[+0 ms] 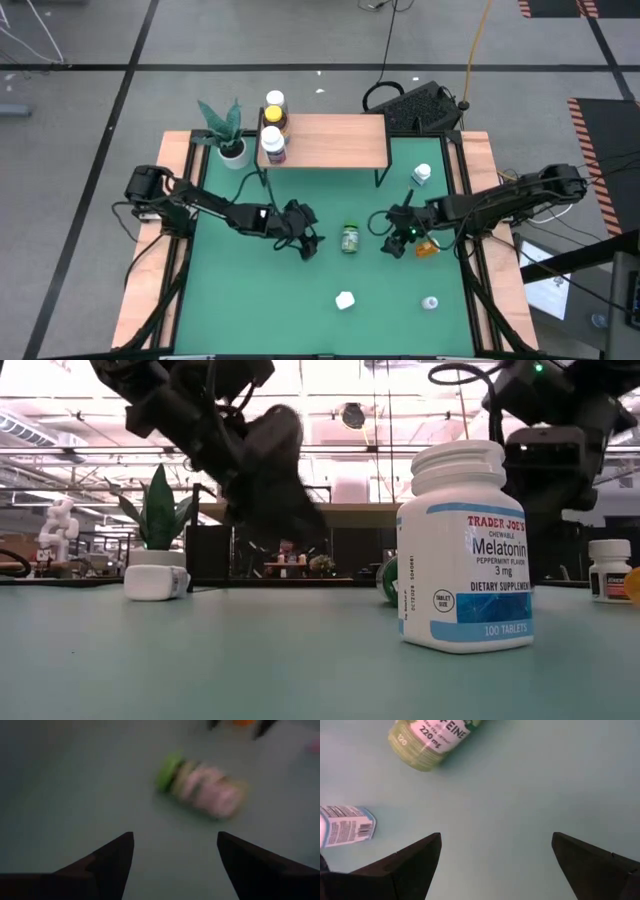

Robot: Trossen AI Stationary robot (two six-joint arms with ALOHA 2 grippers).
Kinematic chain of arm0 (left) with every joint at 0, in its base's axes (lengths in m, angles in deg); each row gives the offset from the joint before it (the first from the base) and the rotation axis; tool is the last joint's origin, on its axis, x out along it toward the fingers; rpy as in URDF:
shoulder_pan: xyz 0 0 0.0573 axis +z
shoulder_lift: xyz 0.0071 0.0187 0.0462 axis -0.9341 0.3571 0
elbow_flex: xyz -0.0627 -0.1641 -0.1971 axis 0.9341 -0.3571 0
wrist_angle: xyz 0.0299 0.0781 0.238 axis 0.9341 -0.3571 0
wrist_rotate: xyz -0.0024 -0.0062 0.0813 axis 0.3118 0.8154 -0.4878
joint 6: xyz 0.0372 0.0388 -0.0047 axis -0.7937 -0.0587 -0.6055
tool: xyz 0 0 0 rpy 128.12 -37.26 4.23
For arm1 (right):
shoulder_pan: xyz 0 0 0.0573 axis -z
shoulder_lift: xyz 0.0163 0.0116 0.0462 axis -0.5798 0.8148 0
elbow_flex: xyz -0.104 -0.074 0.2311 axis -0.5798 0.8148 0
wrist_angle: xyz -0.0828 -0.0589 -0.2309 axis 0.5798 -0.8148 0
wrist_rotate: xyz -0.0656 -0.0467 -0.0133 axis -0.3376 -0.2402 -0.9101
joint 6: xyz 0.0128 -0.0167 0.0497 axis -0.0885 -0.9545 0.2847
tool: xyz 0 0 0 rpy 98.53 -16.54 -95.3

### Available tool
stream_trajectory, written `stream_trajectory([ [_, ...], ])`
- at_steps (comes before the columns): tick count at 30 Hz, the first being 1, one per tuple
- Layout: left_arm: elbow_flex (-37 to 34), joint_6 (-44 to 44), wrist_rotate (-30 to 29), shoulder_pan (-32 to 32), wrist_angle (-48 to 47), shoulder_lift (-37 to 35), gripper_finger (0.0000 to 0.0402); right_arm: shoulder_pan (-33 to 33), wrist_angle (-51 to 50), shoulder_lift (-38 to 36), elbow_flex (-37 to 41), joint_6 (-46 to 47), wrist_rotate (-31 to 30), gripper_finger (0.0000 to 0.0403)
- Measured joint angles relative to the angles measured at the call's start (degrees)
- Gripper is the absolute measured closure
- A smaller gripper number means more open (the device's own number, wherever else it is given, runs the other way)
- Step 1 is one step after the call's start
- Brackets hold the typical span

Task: Pick and place medicine bottles onto shelf by color
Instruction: Put the light green pill bottle on the shelf

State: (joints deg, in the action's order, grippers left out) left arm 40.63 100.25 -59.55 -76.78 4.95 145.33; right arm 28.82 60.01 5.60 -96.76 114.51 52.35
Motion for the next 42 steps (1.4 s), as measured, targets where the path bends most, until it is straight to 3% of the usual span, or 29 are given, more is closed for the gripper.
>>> stream_trajectory([
  [9, 0.1, -1.6, 1.4, 0.1, 2.1, 0.1, 0.0103, 0.1, 1.3, 1.0, -2.2, 0.5, -1.3, 0.0028],
  [12, 0.1, -1.6, 1.1, 0.1, 3.2, 0.1, 0.0103, 0.7, 6.4, 2.8, -2.2, 0.7, -1.1, 0.0028],
  [16, 0.1, -2.1, -5.1, -0.3, 6.8, 0.1, 0.0103, 3.4, 16.2, 7.5, -2.2, 0.9, 3.0, 0.0028],
  [26, 0.1, -3.9, -6.6, -1.3, 7.5, 0.1, 0.0103, 6.3, 31.5, 23.2, -3.5, 1.2, 3.5, 0.0028],
  [34, 0.1, -3.2, -6.6, -1.3, 4.9, 0.1, 0.0103, 5.3, 31.8, 25.5, -5.7, -3.6, 4.9, 0.0028],
  [42, 0.0, -6.2, -9.3, -1.3, 8.7, 1.8, 0.0103, 4.2, 42.5, 32.3, -8.2, -16.7, -1.9, 0.005],
])
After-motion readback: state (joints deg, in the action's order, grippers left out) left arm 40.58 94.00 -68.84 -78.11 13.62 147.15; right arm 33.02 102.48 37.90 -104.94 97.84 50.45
